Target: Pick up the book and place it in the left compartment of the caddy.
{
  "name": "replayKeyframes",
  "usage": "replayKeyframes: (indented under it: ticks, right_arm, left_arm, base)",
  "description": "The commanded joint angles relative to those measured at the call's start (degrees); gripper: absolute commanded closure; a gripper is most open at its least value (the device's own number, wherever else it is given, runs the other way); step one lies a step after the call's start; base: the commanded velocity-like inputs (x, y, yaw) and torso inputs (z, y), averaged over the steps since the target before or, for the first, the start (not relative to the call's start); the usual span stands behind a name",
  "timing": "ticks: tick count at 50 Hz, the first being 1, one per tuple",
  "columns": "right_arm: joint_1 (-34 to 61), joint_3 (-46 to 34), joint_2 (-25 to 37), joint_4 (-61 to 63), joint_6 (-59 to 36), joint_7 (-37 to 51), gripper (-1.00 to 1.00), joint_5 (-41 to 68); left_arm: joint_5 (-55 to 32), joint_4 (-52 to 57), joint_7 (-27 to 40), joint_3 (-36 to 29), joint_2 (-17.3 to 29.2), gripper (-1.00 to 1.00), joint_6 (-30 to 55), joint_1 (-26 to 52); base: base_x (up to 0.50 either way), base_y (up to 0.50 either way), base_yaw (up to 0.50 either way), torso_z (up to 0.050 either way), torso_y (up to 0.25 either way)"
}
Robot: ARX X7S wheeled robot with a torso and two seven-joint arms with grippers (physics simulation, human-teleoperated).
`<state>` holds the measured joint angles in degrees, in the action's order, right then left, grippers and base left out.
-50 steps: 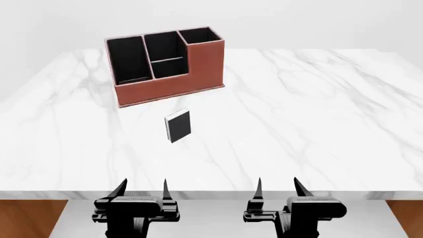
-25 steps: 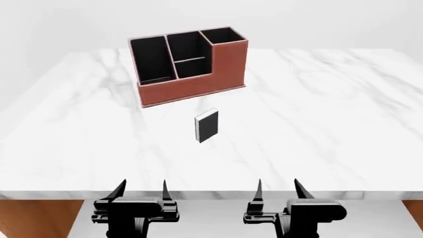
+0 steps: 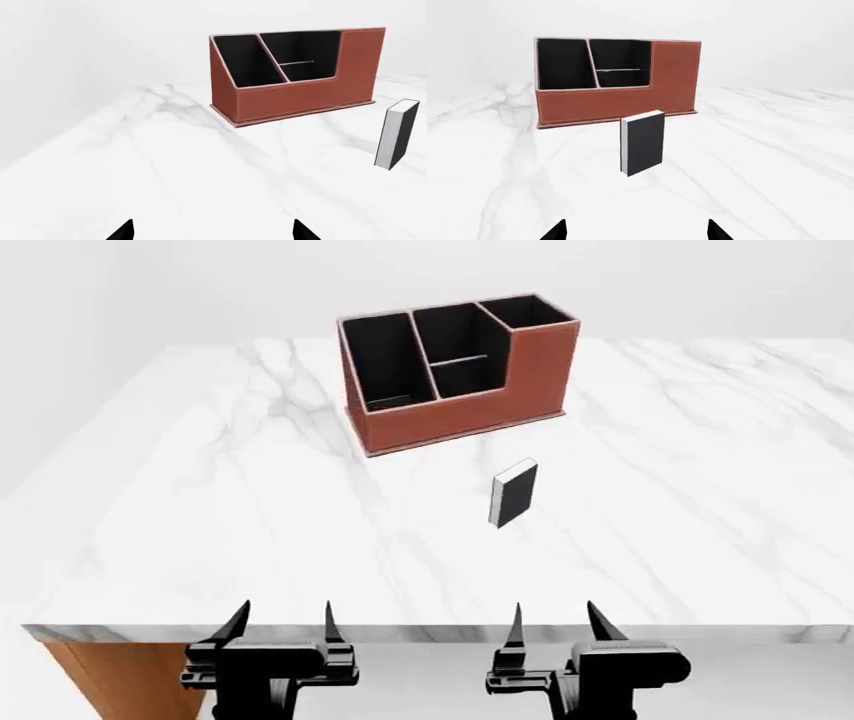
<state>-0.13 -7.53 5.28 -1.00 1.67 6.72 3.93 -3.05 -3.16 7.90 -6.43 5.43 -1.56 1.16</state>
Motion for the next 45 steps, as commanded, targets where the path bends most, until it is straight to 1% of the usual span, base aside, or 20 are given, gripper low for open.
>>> replayKeyframes:
  ticks: [1, 5, 7, 8, 9, 10, 12, 14, 15, 16, 20, 26, 30, 45]
  right_arm:
    - [0.15, -0.99, 0.72, -0.01, 0.09, 0.76, -1.00, 0.65]
    - [0.25, -0.64, 0.69, 0.26, 0.25, 0.81, -1.00, 2.09]
    - [0.71, -0.06, 0.85, 1.90, -2.37, 1.90, -1.00, 2.42]
    - [1.60, 0.21, 1.40, 5.25, -7.15, 2.00, -1.00, 3.41]
    - [1.87, 0.25, 2.81, 13.15, -12.48, 1.95, -1.00, 4.11]
    - [2.85, 0.27, 3.72, 18.60, -16.92, 3.30, -1.00, 2.90]
    - [4.54, 0.95, 5.01, 27.34, -23.89, 3.30, -1.00, 4.49]
    - [8.56, 0.55, 6.64, 38.23, -34.61, 4.65, -1.00, 3.95]
    - [10.18, 0.30, 7.03, 41.06, -38.38, 4.99, -1.00, 3.93]
    - [10.84, 0.38, 7.19, 42.41, -39.53, 4.90, -1.00, 4.27]
    - [11.16, -1.08, 8.47, 43.55, -38.33, 4.86, -1.00, 2.72]
    - [10.04, -0.28, 8.20, 42.47, -37.03, 4.65, -1.00, 3.99]
    - [9.99, -0.30, 8.24, 41.72, -36.78, 4.43, -1.00, 4.47]
    - [10.90, 0.19, 8.30, 40.73, -36.91, 4.11, -1.00, 6.15]
  left_arm:
    - [-0.52, -0.49, 0.89, -0.86, 0.64, -1.00, -0.49, 0.25]
    - [-0.69, -0.06, 1.20, -1.11, 0.89, -1.00, 0.18, 0.34]
    - [-0.26, 1.96, 1.83, -1.41, 1.08, -1.00, 3.60, 0.89]
    - [0.27, 4.61, 2.17, -1.68, 1.38, -1.00, 5.94, 1.33]
    - [-1.32, 11.54, 2.12, -1.03, 1.70, -1.00, 13.48, 2.49]
    - [-2.14, 17.60, 2.58, -0.40, 1.94, -1.00, 18.08, 3.52]
    - [-3.83, 25.81, 2.49, 0.29, 2.64, -1.00, 23.97, 5.11]
    - [-6.24, 35.70, 3.19, 1.90, 3.17, -1.00, 33.40, 9.16]
    - [-7.17, 38.49, 3.16, 2.53, 3.46, -1.00, 35.53, 10.55]
    - [-6.67, 39.49, 3.60, 2.47, 3.74, -1.00, 35.89, 11.33]
    - [-8.58, 40.09, 4.03, 4.62, 3.42, -1.00, 38.16, 14.12]
    - [-7.55, 37.73, 4.07, 3.57, 3.58, -1.00, 34.55, 12.20]
    - [-7.31, 36.04, 4.26, 3.25, 3.56, -1.00, 33.50, 12.30]
    - [-7.19, 33.51, 5.10, 2.87, 3.95, -1.00, 32.02, 12.74]
  base:
    - [0.00, 0.50, 0.00, 0.000, 0.000]
    - [0.00, 0.31, 0.00, 0.000, 0.000]
    - [0.00, 0.00, 0.00, 0.000, 0.000]
    - [0.00, 0.00, 0.00, 0.000, 0.000]
    - [0.00, 0.00, 0.00, 0.000, 0.000]
    - [0.00, 0.00, 0.00, 0.000, 0.000]
    - [0.00, 0.00, 0.00, 0.000, 0.000]
    - [0.00, 0.00, 0.00, 0.000, 0.000]
    - [0.00, 0.00, 0.00, 0.000, 0.000]
    - [0.00, 0.00, 0.00, 0.000, 0.000]
    - [0.31, 0.00, 0.00, 0.000, 0.000]
    - [0.50, 0.00, 0.00, 0.000, 0.000]
    - [0.50, 0.00, 0.00, 0.000, 0.000]
    - [0.50, 0.00, 0.00, 0.000, 0.000]
